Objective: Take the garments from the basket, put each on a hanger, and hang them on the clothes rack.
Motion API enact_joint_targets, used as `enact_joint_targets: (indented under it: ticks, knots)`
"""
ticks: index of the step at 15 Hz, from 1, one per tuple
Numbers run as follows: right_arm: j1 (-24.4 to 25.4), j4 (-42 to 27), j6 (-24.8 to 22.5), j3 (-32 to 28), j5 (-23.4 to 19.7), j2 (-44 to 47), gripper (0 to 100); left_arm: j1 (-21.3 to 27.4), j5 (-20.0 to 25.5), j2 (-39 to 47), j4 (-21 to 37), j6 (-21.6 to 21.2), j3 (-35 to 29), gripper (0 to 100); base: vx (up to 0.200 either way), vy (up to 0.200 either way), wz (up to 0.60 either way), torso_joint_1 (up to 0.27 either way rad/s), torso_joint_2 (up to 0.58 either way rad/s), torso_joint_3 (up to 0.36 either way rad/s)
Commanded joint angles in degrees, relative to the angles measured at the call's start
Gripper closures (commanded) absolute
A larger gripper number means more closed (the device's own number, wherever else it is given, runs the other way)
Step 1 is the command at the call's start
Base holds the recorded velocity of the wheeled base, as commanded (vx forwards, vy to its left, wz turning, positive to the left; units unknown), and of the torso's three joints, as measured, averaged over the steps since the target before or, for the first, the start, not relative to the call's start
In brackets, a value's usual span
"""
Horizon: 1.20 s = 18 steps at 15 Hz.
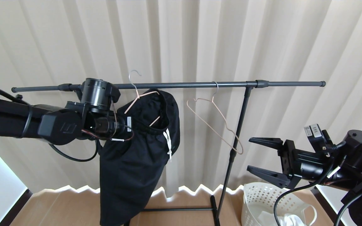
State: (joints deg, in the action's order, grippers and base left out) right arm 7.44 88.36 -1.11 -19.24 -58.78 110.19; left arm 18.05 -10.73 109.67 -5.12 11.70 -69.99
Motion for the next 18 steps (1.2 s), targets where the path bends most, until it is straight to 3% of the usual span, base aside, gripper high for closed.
enact_joint_targets:
  ticks: [1,9,18]
  knots:
    - [0.0,0.0,0.0,0.1,0.0,0.2,0,0.0,-0.6,6.2,2.5,3.7,-6.3,100,0.0,0.0,0.0,0.0,0.0,0.0]
    - [0.0,0.0,0.0,-0.1,0.0,0.4,0,-0.7,-1.9,12.1,4.7,3.8,-12.6,100,0.0,0.0,0.0,0.0,0.0,0.0]
    - [0.3,0.1,-0.1,0.3,0.0,-0.4,0,0.6,-2.5,17.2,4.7,0.5,-19.3,100,0.0,0.0,0.0,0.0,0.0,0.0]
